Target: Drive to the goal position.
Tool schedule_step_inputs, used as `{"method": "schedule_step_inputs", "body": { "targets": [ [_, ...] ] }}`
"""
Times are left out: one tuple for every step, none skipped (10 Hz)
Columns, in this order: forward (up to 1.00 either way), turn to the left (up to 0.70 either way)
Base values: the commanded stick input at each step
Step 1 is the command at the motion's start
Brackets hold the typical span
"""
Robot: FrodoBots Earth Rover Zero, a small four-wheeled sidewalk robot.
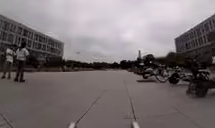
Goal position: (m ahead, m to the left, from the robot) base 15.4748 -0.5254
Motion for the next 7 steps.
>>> {"method": "schedule_step_inputs", "body": {
  "targets": [
    [0.70, -0.13],
    [0.70, -0.13],
    [0.70, -0.13],
    [0.70, -0.13],
    [0.70, -0.13],
    [0.70, -0.13],
    [0.70, -0.13]
  ]
}}
